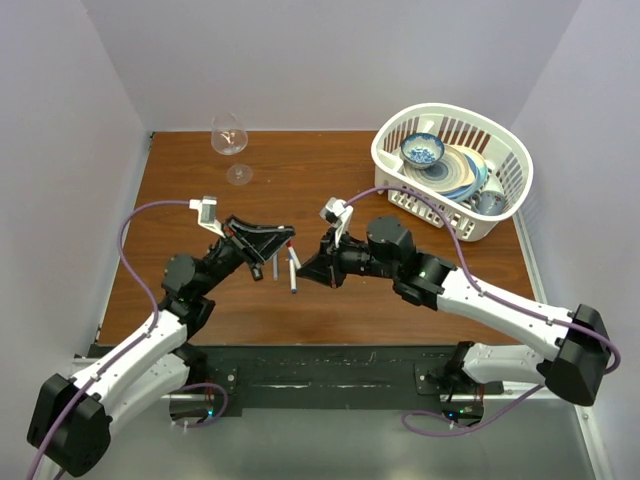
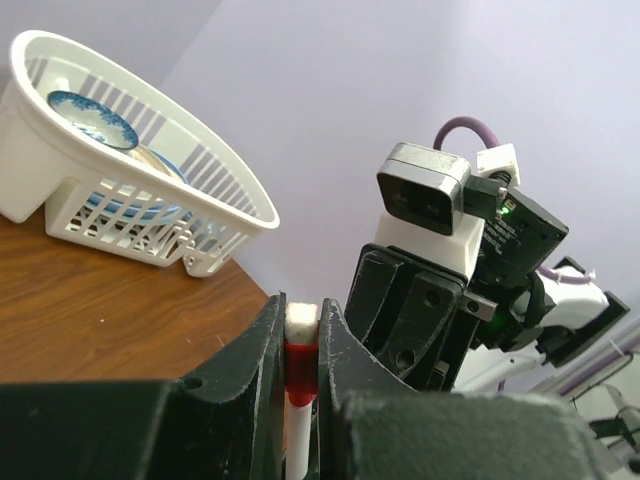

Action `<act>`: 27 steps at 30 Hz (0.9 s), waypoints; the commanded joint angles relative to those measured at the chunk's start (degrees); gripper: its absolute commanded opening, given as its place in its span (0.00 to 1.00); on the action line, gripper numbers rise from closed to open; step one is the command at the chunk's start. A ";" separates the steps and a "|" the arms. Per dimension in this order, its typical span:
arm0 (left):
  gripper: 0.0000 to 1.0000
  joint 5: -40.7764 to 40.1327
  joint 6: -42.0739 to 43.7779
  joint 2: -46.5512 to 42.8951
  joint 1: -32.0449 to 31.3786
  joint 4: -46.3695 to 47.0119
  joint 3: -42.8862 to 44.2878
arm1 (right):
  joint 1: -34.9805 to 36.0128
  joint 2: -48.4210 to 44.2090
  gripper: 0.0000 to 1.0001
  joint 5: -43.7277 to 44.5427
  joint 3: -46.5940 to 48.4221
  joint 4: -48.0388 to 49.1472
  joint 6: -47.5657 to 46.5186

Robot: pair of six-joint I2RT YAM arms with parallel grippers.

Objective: Insert the pens into the pen caps

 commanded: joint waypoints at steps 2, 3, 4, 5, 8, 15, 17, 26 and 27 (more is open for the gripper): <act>0.00 9.52 -6.27 2.28 -1.87 -3.41 -6.18 | -4.08 1.46 0.00 12.15 12.62 18.30 -1.52; 0.00 9.09 -6.18 2.80 -2.05 -3.59 -6.36 | -3.99 3.12 0.00 12.15 13.59 17.77 -2.48; 0.00 8.48 -6.18 3.59 -2.40 -3.24 -6.62 | -4.08 3.83 0.00 12.50 15.08 17.50 -2.75; 0.00 7.78 -6.09 3.69 -2.49 -3.59 -7.23 | -4.17 4.62 0.00 13.02 15.79 16.89 -3.10; 0.00 5.40 -6.35 4.65 -4.16 -2.01 -8.90 | -4.34 7.70 0.00 12.68 19.13 15.74 -3.81; 0.00 4.34 -4.60 4.74 -5.22 -1.74 -10.84 | -7.68 10.69 0.00 9.25 21.16 16.62 -1.88; 0.00 4.86 -4.07 4.74 -5.22 -1.83 -9.80 | -7.68 10.95 0.00 7.15 21.68 15.75 -2.23; 0.00 -2.76 10.33 4.91 -4.52 -28.17 13.04 | -7.60 5.96 0.00 -0.07 12.12 6.44 -1.87; 0.00 -4.00 12.43 5.27 -4.34 -30.29 14.81 | -7.60 3.51 0.00 0.02 9.15 5.38 -2.31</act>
